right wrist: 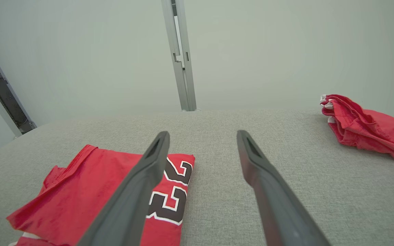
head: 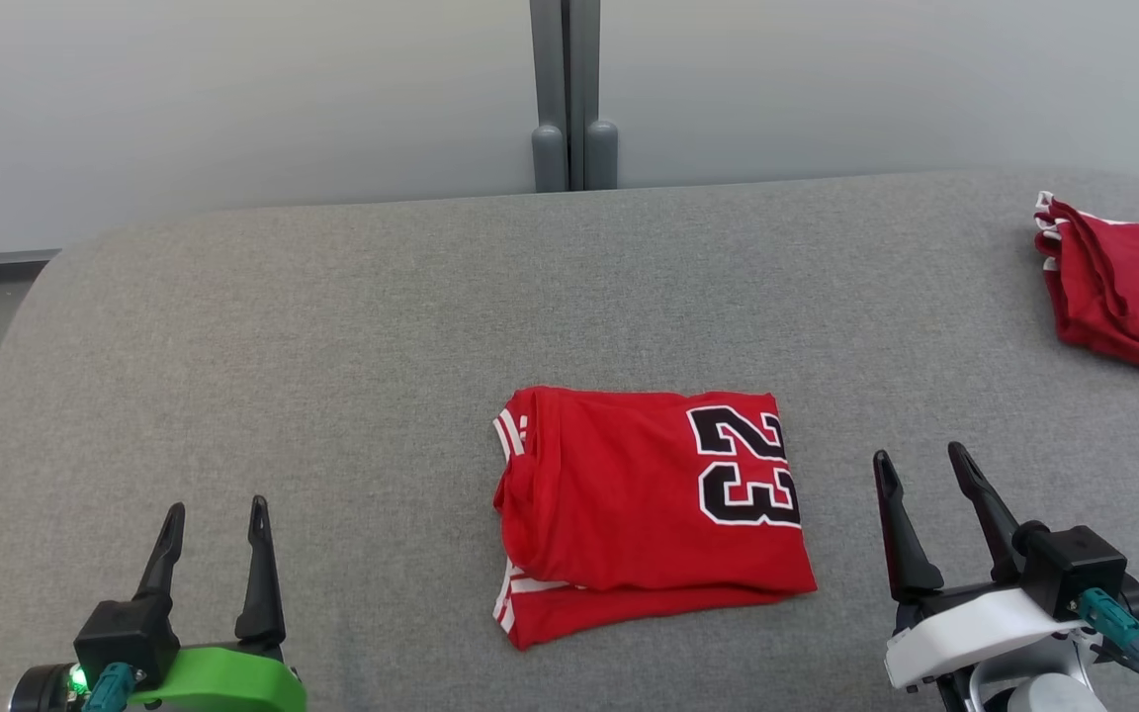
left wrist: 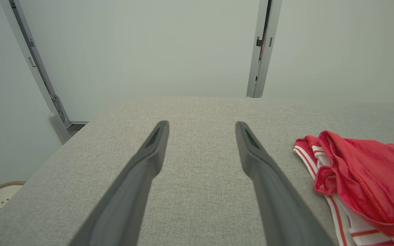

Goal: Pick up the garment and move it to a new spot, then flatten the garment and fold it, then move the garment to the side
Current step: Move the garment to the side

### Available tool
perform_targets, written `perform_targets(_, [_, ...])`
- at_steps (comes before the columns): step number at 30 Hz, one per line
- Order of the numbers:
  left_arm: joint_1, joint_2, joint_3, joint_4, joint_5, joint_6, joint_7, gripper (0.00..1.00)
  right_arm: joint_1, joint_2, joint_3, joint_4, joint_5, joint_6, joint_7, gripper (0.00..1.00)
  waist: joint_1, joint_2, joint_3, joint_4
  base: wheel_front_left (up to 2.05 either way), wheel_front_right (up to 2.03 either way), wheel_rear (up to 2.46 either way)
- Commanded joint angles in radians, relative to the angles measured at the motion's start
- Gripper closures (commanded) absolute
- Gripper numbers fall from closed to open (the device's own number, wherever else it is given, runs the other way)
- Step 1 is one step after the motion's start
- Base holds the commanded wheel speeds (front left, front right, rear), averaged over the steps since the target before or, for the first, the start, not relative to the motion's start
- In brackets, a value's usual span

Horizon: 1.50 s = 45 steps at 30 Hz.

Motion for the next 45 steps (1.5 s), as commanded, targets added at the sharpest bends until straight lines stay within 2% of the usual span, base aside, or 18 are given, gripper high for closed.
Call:
perform_targets(1, [0.016,0.009,-0.001,-0.004,-0.012,0.004,0.002,0.0,0.009,0.0,-0.004,0.002,-0.006,0.0,-0.003,0.0,0.0,-0.0001,0.001,0.0,0.0,0.0,0.0])
perform_targets(14, [0.019,0.018,-0.008,-0.013,-0.015,0.018,0.008,0.0,-0.002,0.007,0.0,0.015,-0.014,0.0,-0.003,0.0,0.0,-0.0001,0.003,0.003,0.0,0.0,0.0])
perform_targets(25, [-0.009,0.019,-0.016,-0.026,-0.025,0.03,0.009,0.0,-0.154,0.006,0.079,0.049,-0.05,0.0,0.044,0.0,0.0,-0.0001,0.043,0.007,0.0,0.0,0.0])
perform_targets(35, [-0.05,0.012,-0.027,-0.001,-0.035,0.033,-0.005,0.0,-0.286,0.02,0.073,0.255,-0.078,0.0,0.131,0.0,0.0,-0.0001,0.096,0.046,0.0,0.0,0.0])
perform_targets(45, [-0.078,0.008,-0.032,0.016,-0.043,0.036,-0.014,0.0,-0.36,0.033,0.063,0.504,-0.071,0.0,0.123,0.0,0.0,-0.0001,0.147,0.062,0.0,0.0,0.0])
